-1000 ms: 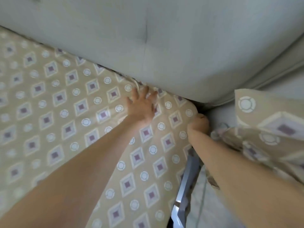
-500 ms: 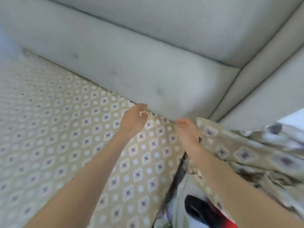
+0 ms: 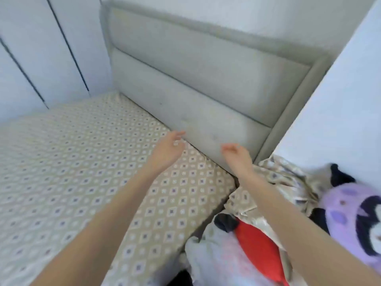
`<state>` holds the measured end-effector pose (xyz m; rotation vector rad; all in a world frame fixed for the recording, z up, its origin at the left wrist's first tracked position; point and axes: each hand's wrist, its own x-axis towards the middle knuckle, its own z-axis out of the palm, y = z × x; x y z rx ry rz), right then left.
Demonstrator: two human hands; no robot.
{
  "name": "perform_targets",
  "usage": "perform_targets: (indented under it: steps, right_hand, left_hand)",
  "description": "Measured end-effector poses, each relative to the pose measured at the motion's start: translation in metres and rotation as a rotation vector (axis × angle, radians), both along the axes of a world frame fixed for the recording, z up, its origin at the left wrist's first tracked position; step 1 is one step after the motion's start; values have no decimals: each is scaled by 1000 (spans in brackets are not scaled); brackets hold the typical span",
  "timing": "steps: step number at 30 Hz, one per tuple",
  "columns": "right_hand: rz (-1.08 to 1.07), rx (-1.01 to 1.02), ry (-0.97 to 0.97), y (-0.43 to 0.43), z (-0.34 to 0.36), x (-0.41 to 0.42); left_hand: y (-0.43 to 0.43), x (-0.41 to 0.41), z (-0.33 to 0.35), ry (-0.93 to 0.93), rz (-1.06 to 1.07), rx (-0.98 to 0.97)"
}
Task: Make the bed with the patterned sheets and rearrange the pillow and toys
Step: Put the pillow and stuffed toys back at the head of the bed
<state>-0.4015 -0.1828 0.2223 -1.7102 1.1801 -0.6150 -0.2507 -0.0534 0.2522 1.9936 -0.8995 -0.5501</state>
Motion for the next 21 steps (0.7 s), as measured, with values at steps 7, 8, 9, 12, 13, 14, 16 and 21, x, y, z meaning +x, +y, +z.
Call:
perform_targets:
  steps: [7, 8, 9, 12, 13, 14, 16, 21]
  right_hand:
    - [137, 23, -48, 67, 61, -25]
    - [148, 27, -54, 75, 67, -29]
    - [160, 28, -54, 83, 72, -33]
    - [203, 5, -41, 102, 85, -49]
    - [204, -7, -34, 108, 88, -55]
    - [194, -25, -26, 112, 90, -62]
    - [151, -57, 2, 120, 95, -78]
    - [72, -88, -22, 142, 110, -132]
  left_hand:
    - [92, -38, 61, 49, 112, -34]
    - [101, -42, 66, 62, 121, -41]
    - [109, -47, 72, 72, 125, -48]
    - [126, -58, 84, 96, 103, -56]
    - [129, -62, 86, 99, 95, -52]
    - [130, -67, 87, 95, 86, -51]
    - [133, -79, 89, 90, 51, -54]
    - [137, -117, 94, 109, -80, -52]
